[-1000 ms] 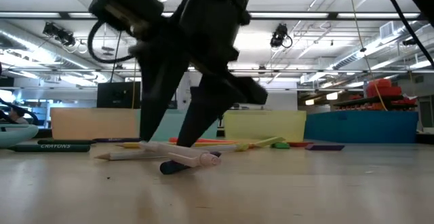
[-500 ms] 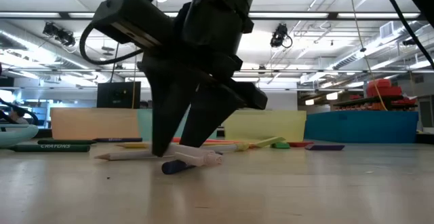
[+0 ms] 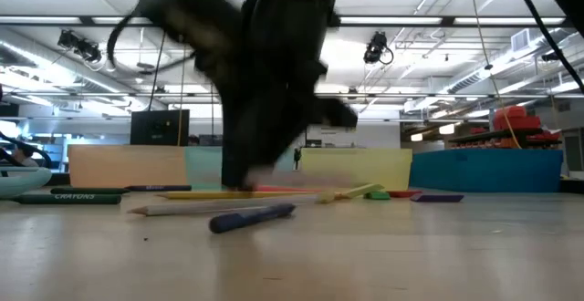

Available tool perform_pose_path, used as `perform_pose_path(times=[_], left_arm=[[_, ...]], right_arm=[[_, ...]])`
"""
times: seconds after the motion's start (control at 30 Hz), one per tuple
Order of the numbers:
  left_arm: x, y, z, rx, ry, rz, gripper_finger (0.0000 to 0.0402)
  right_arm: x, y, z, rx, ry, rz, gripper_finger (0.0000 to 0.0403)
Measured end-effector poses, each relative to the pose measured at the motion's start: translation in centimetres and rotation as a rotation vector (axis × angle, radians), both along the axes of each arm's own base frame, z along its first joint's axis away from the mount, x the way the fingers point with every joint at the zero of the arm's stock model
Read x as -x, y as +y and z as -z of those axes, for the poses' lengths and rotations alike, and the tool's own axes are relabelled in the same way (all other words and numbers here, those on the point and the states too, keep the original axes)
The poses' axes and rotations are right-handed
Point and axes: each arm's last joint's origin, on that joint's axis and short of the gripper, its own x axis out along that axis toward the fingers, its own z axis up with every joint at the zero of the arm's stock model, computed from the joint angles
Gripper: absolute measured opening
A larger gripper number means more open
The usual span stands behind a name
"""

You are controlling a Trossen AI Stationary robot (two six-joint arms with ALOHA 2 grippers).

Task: Sort crayons/erasers/pens/pencils in bins
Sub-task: Put the light brown pen into the yellow bin

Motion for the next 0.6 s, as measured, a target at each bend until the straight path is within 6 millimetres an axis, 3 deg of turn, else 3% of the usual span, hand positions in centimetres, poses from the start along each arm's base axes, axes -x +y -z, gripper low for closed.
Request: perform_pose_path(times=[0.17, 0.3, 0.4, 0.6], left_arm=[[0.3, 0.1, 0.3, 0.011, 0.051, -0.022, 0.0023], [0.3, 0.1, 0.4, 0.047, 0.074, -0.057, 0.0018], [0.3, 0.1, 0.4, 0.074, 0.083, -0.082, 0.0020], [0.2, 0.1, 0.3, 0.081, 0.075, -0.109, 0.0016]], right_arm=[[2.3, -0.9, -5.5, 0.106, -0.013, 0.010, 0.0038], [4.9, -2.9, -10.4, 0.263, -0.026, 0.025, 0.0039], [6.8, -5.7, -13.7, 0.362, -0.028, 0.041, 0.0040], [8.2, -13.3, -17.2, 0.451, -0.017, -0.036, 0.0041]])
